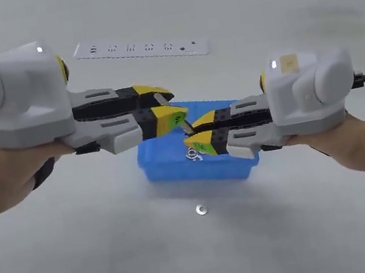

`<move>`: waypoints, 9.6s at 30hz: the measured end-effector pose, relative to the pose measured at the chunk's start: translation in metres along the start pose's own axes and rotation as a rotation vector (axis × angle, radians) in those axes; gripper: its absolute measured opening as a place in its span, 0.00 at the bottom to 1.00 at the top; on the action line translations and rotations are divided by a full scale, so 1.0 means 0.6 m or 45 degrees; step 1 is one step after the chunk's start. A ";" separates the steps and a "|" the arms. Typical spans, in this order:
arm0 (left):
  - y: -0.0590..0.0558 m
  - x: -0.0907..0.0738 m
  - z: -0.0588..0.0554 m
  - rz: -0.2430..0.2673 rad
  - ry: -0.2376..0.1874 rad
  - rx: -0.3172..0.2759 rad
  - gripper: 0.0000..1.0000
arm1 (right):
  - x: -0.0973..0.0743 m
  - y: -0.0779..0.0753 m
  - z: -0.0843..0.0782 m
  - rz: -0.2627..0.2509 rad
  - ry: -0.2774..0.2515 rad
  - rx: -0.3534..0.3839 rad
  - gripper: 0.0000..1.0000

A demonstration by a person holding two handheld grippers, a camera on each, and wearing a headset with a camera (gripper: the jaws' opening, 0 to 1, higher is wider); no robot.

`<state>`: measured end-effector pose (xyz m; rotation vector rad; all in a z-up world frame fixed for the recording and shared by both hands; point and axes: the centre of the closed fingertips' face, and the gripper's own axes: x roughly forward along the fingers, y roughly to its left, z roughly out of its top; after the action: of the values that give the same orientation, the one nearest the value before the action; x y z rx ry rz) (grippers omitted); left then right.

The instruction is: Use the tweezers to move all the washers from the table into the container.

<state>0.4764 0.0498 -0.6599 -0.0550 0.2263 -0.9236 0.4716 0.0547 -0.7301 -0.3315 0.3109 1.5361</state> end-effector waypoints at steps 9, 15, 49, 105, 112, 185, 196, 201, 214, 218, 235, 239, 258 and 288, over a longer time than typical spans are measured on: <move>-0.009 0.003 0.016 -0.047 -0.019 0.031 0.09 | -0.003 0.011 0.010 0.027 -0.017 -0.020 0.07; -0.025 0.010 0.021 -0.092 0.003 0.139 0.07 | -0.004 0.015 0.012 0.033 -0.017 -0.032 0.08; -0.047 0.021 0.041 -0.174 0.081 0.376 0.04 | -0.023 0.007 0.019 -0.063 0.075 -0.067 0.27; -0.144 -0.006 -0.064 -0.142 0.158 0.309 0.04 | -0.187 0.163 -0.119 -0.203 0.170 0.241 0.95; -0.142 -0.005 -0.071 -0.156 0.182 0.315 0.04 | -0.184 0.166 -0.124 -0.199 0.171 0.262 0.94; -0.136 0.012 -0.072 -0.130 0.256 0.198 0.18 | -0.008 0.138 -0.076 0.235 0.239 -0.165 0.10; -0.162 -0.035 -0.072 -0.179 0.277 0.142 0.28 | -0.019 0.144 -0.062 0.225 0.214 -0.142 0.09; -0.168 -0.062 -0.088 -0.142 0.313 0.120 0.31 | -0.032 0.144 -0.050 0.209 0.204 -0.137 0.09; -0.167 -0.122 -0.100 -0.015 0.315 0.033 0.55 | -0.065 0.130 0.030 0.130 0.111 -0.170 0.09; -0.173 -0.130 -0.101 -0.003 0.306 0.026 0.65 | -0.069 0.116 0.047 0.106 0.105 -0.204 0.09; -0.162 -0.158 -0.112 0.065 0.275 -0.012 0.90 | -0.025 0.001 0.059 0.013 0.079 -0.169 0.09; -0.159 -0.166 -0.130 0.074 0.310 -0.020 0.93 | -0.005 -0.010 0.034 0.014 0.118 -0.153 0.09; -0.160 -0.160 -0.138 0.125 0.323 -0.036 0.99 | 0.019 -0.018 -0.034 0.039 0.226 -0.125 0.09; -0.162 -0.164 -0.145 0.131 0.345 -0.048 0.99 | 0.017 -0.011 -0.043 0.040 0.210 -0.072 0.10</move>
<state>0.3239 0.0739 -0.7138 0.0469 0.4938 -0.8232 0.4785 0.0540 -0.7579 -0.5012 0.4039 1.5540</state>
